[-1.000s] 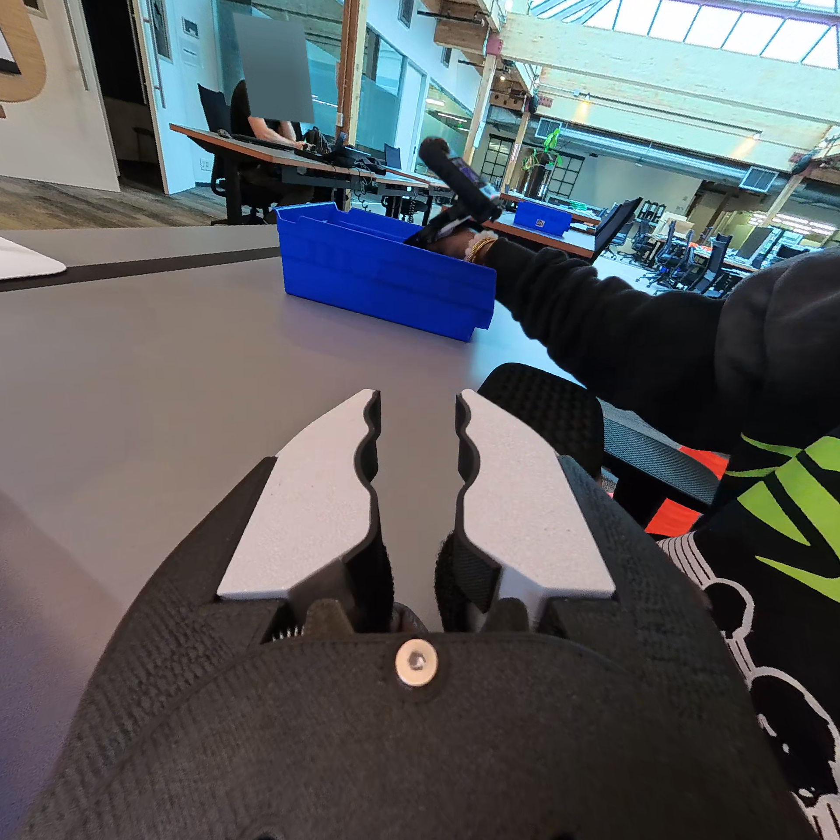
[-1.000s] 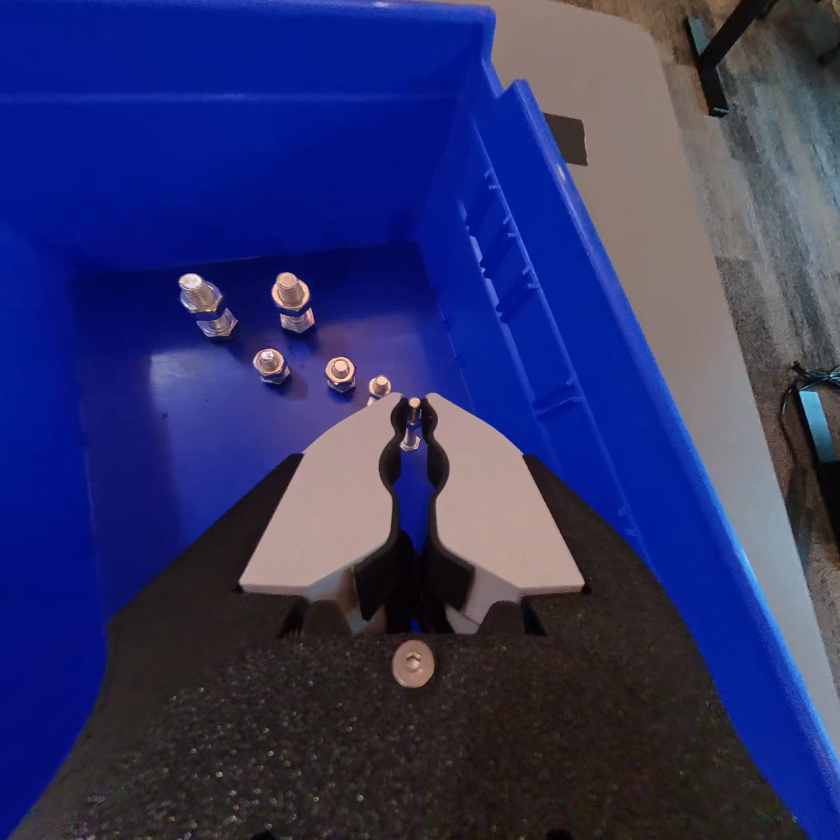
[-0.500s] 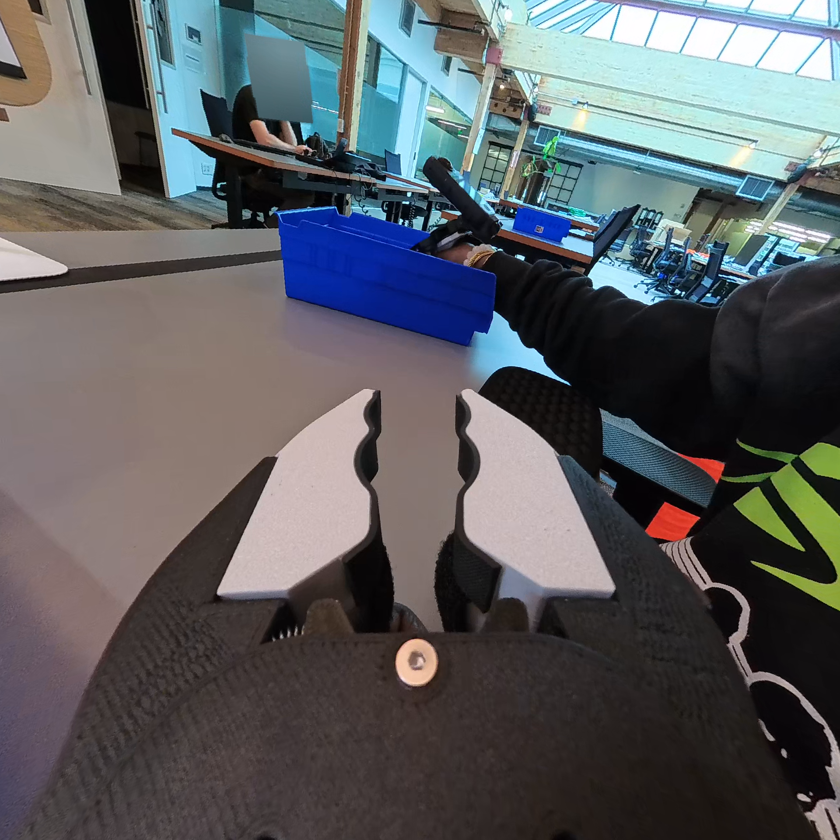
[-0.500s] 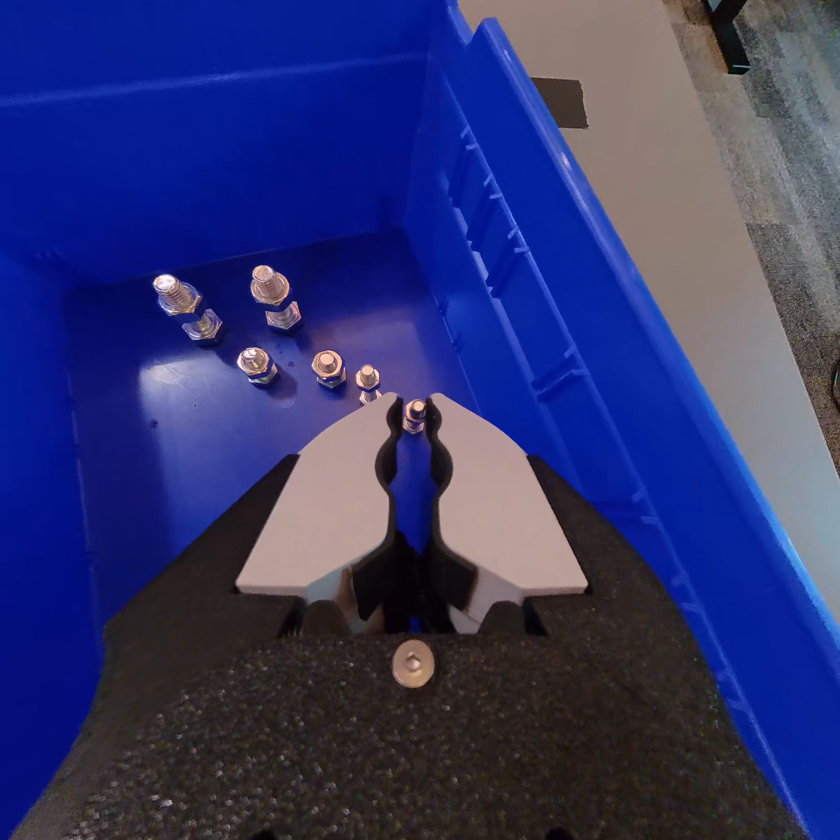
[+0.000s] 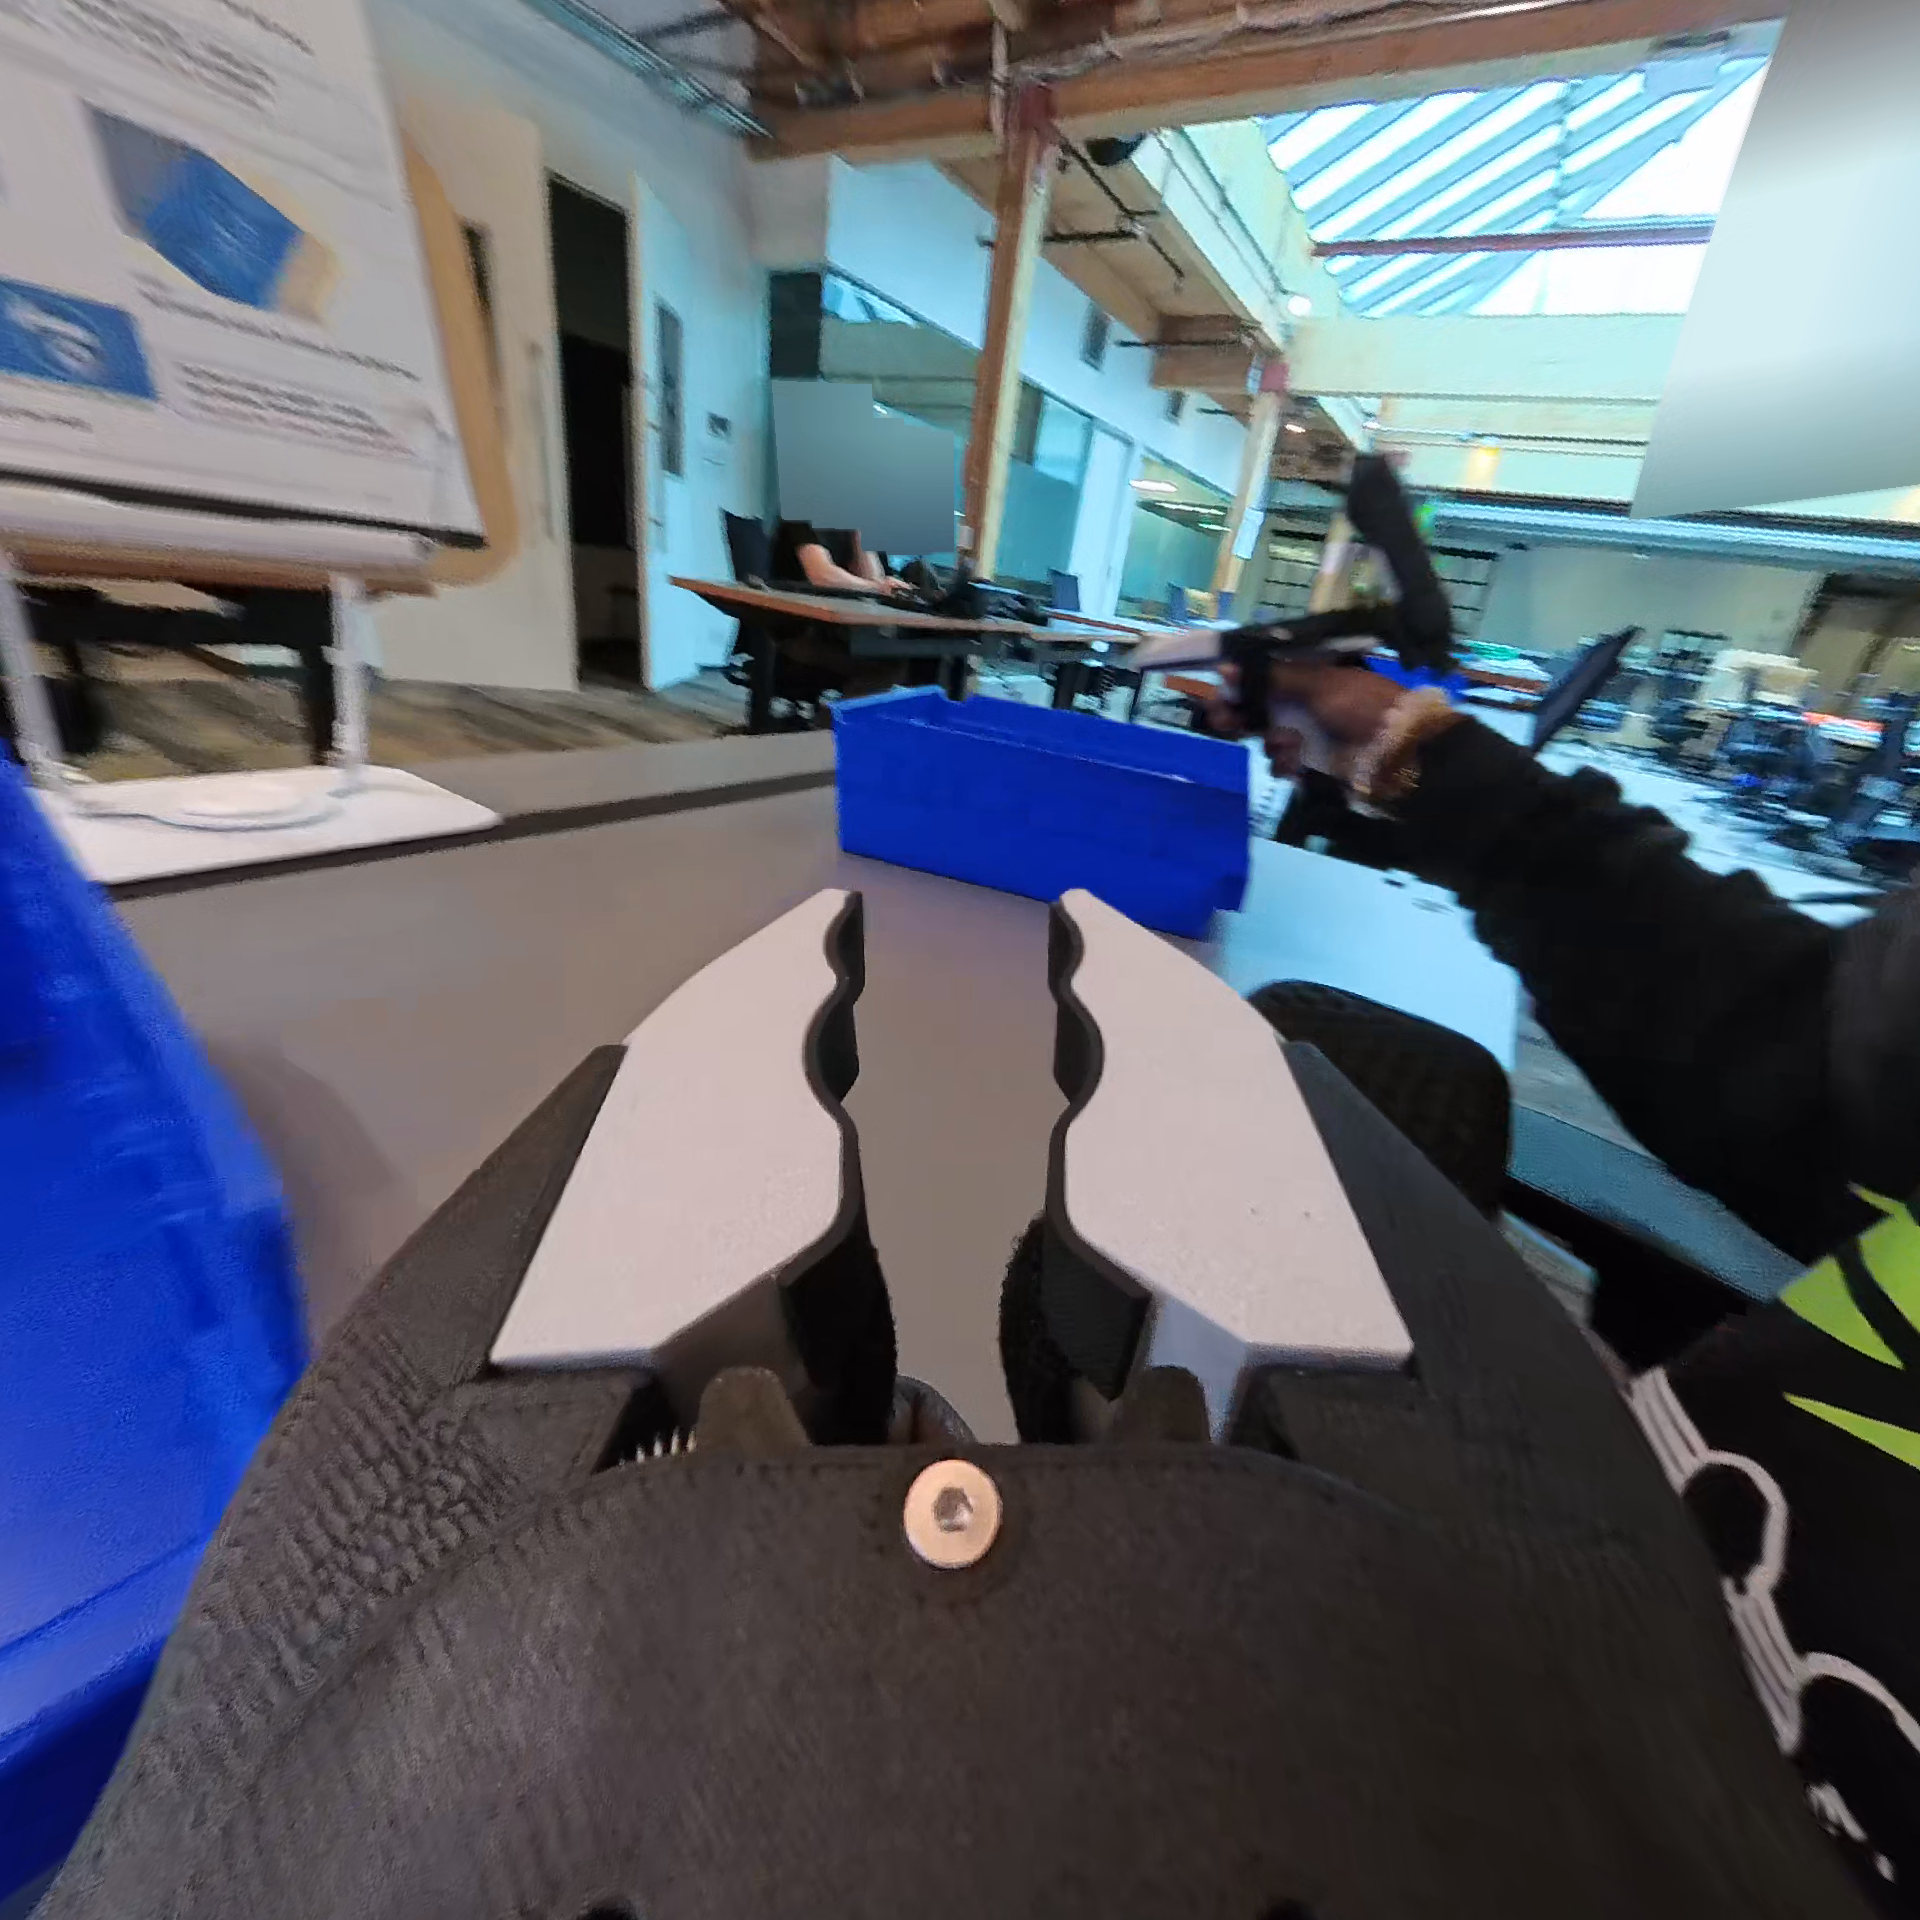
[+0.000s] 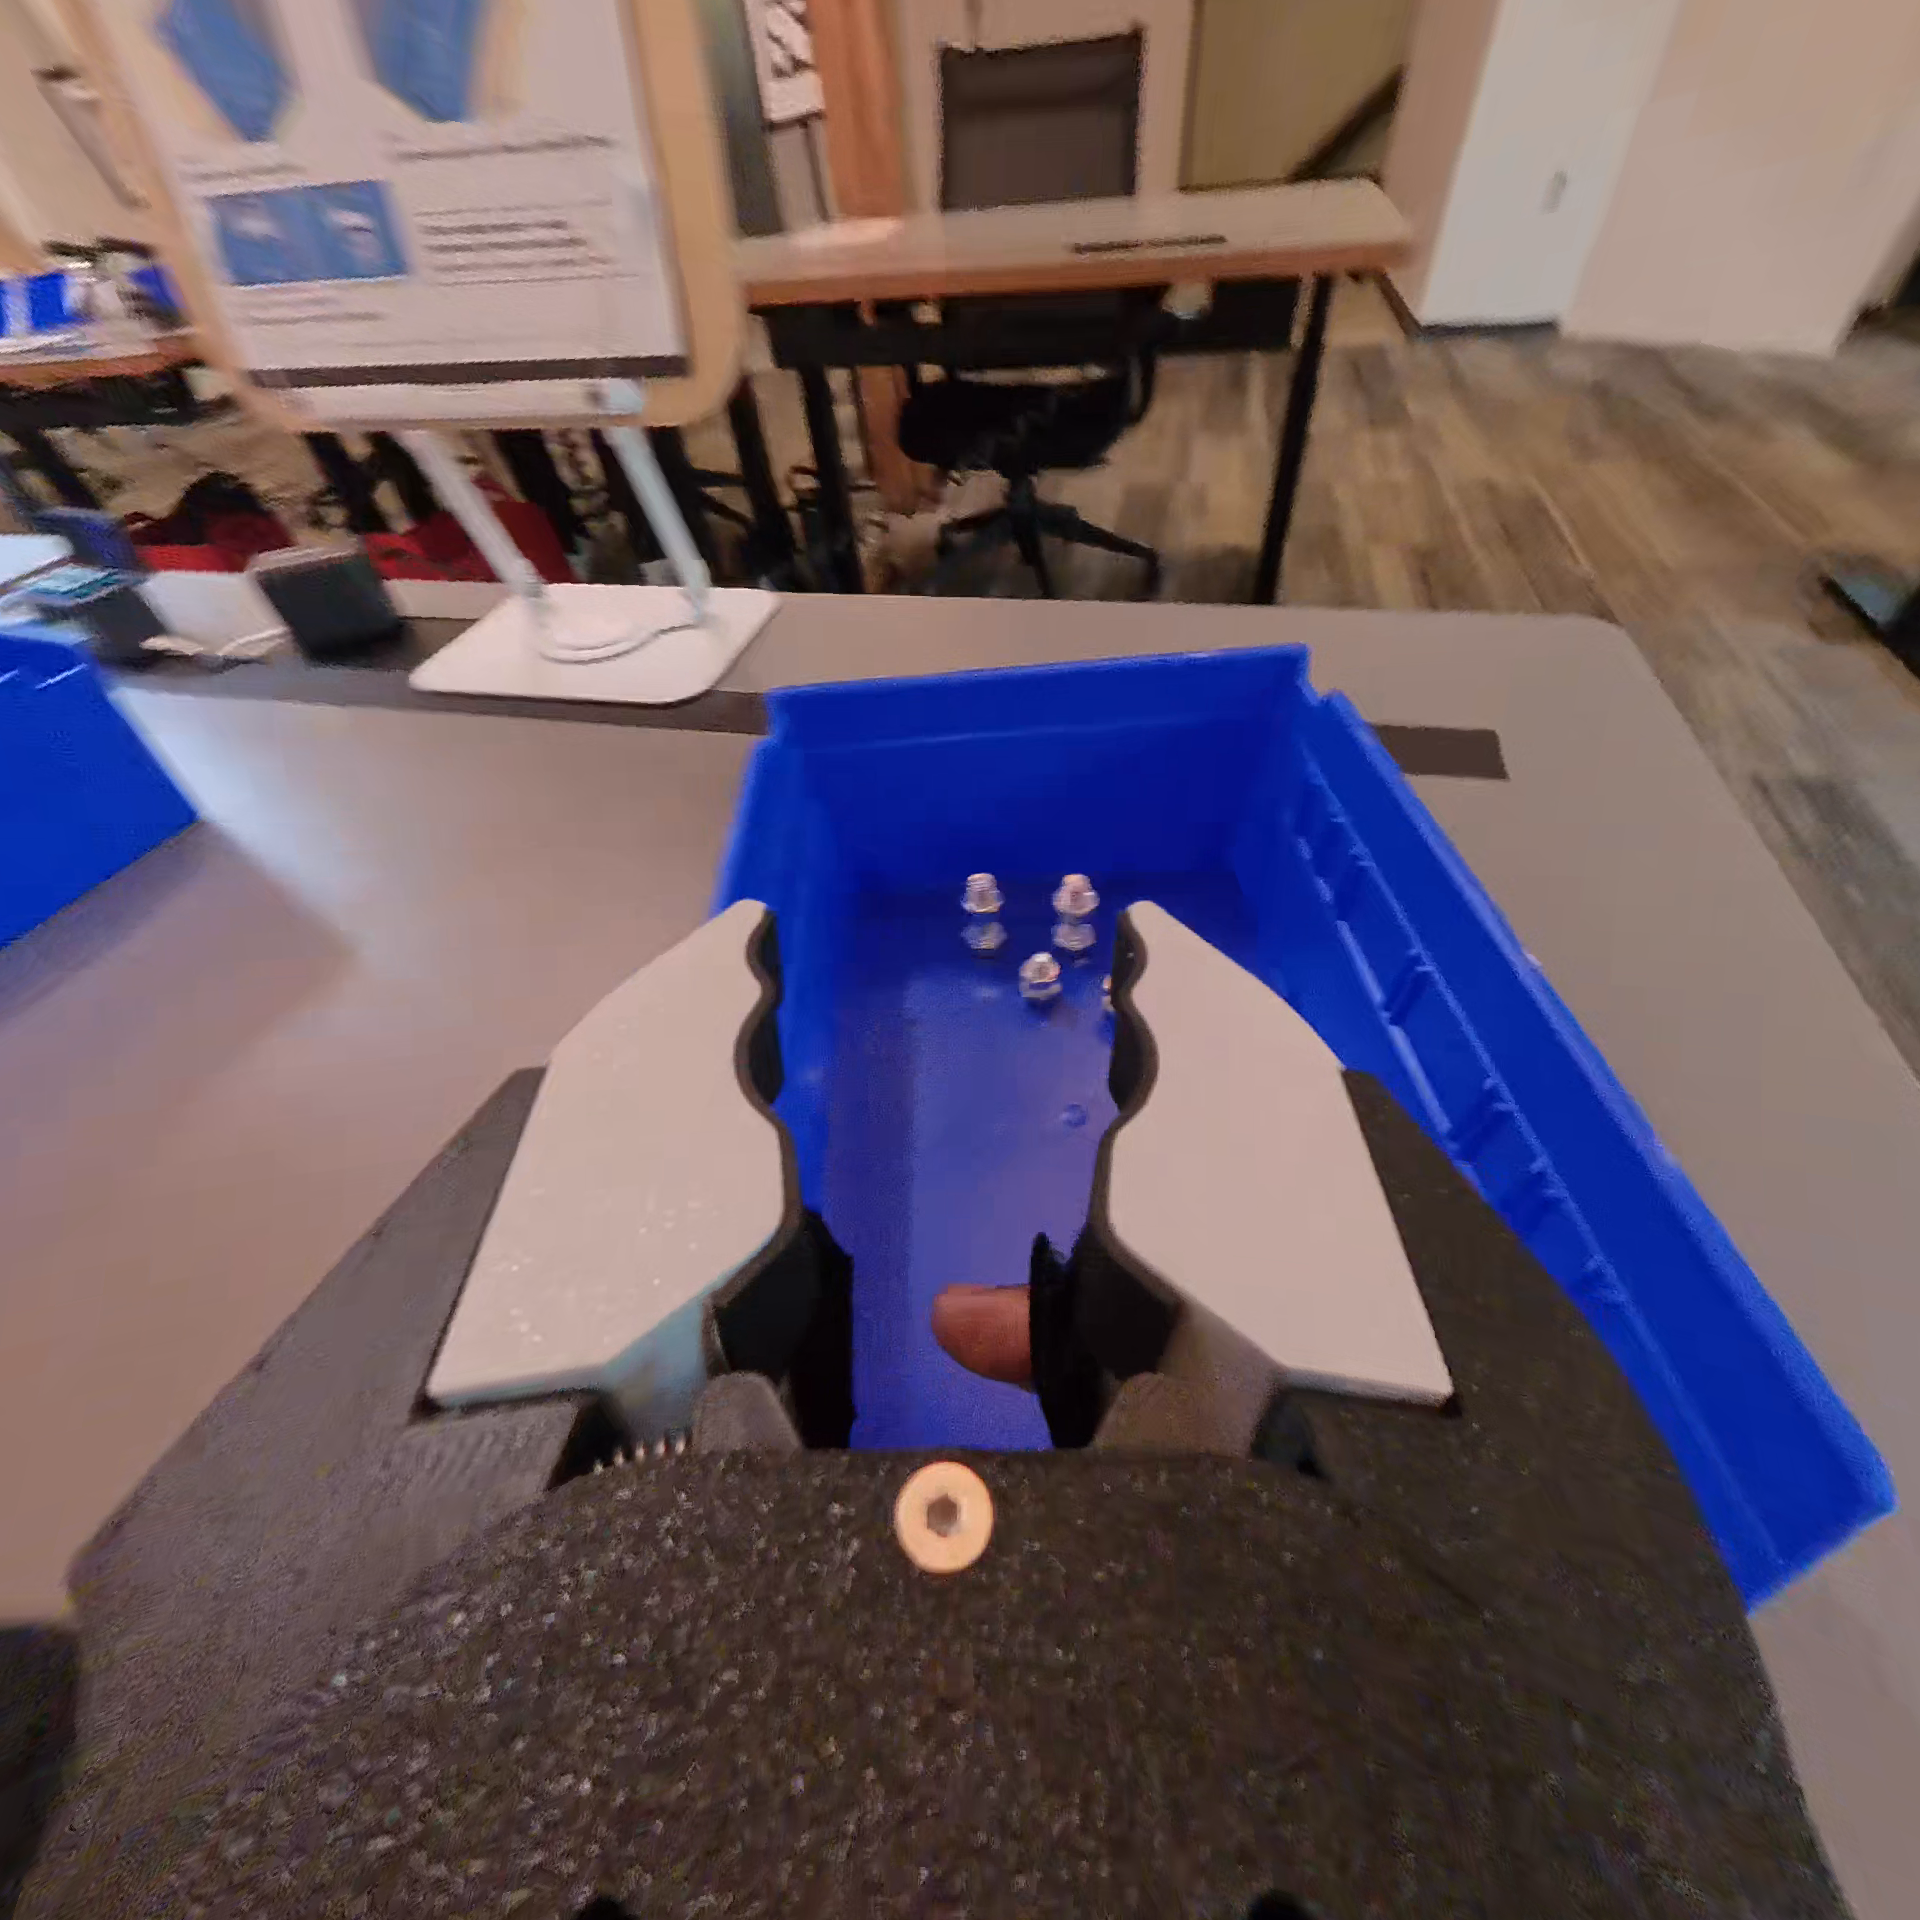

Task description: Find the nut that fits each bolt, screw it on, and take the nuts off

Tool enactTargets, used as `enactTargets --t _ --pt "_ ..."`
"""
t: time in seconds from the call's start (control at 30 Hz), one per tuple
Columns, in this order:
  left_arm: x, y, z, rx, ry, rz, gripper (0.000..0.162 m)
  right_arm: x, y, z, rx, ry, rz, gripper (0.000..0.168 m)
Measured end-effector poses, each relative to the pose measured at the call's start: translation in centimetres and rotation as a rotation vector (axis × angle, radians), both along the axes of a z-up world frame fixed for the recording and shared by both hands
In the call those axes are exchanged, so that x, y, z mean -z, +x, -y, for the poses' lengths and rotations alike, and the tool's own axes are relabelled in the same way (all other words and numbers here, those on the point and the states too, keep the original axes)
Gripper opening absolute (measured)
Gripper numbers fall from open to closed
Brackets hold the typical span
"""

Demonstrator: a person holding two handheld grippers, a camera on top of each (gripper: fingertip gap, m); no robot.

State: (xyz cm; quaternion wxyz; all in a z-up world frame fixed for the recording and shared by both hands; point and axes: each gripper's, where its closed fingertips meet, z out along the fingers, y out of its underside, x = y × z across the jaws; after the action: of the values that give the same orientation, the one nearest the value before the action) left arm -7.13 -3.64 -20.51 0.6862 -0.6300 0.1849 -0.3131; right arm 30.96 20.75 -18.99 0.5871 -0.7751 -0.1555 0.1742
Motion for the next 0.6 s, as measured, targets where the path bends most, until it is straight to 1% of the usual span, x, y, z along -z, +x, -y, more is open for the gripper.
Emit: enactTargets --t 0.07,0.17,0.23,0.3,0.4,0.47,0.53,0.6 --pt "-1.2 -2.1 0.2 -0.119 0.044 -0.016 0.039 0.1 -1.3 2.9 -0.078 0.033 0.032 0.073" --pt "-1.8 -6.0 -0.1 -0.352 0.093 -0.109 0.048 2.8 -2.9 6.6 -0.168 0.004 0.136 0.077" --pt "-0.8 -7.5 -0.7 -0.432 0.046 -0.196 0.056 5.1 -3.3 8.0 -0.181 -0.032 0.22 0.078" --pt "0.9 -8.2 -1.5 -0.442 -0.044 -0.243 0.059 6.7 -3.3 8.4 -0.157 -0.031 0.294 0.075" --pt "3.0 -8.5 -2.8 -0.425 -0.132 -0.289 0.059 7.7 -3.2 8.1 -0.106 -0.011 0.335 0.062" --pt "4.2 -8.6 -3.6 -0.416 -0.179 -0.344 0.055 8.1 -3.0 7.7 -0.074 -0.003 0.382 0.05" --pt "5.0 -8.4 -4.2 -0.396 -0.224 -0.378 0.051 8.5 -3.0 7.5 -0.064 0.005 0.428 0.032" --pt "4.9 -8.5 -4.7 -0.394 -0.218 -0.396 0.037 8.4 -3.5 7.4 -0.066 0.021 0.44 0.011"
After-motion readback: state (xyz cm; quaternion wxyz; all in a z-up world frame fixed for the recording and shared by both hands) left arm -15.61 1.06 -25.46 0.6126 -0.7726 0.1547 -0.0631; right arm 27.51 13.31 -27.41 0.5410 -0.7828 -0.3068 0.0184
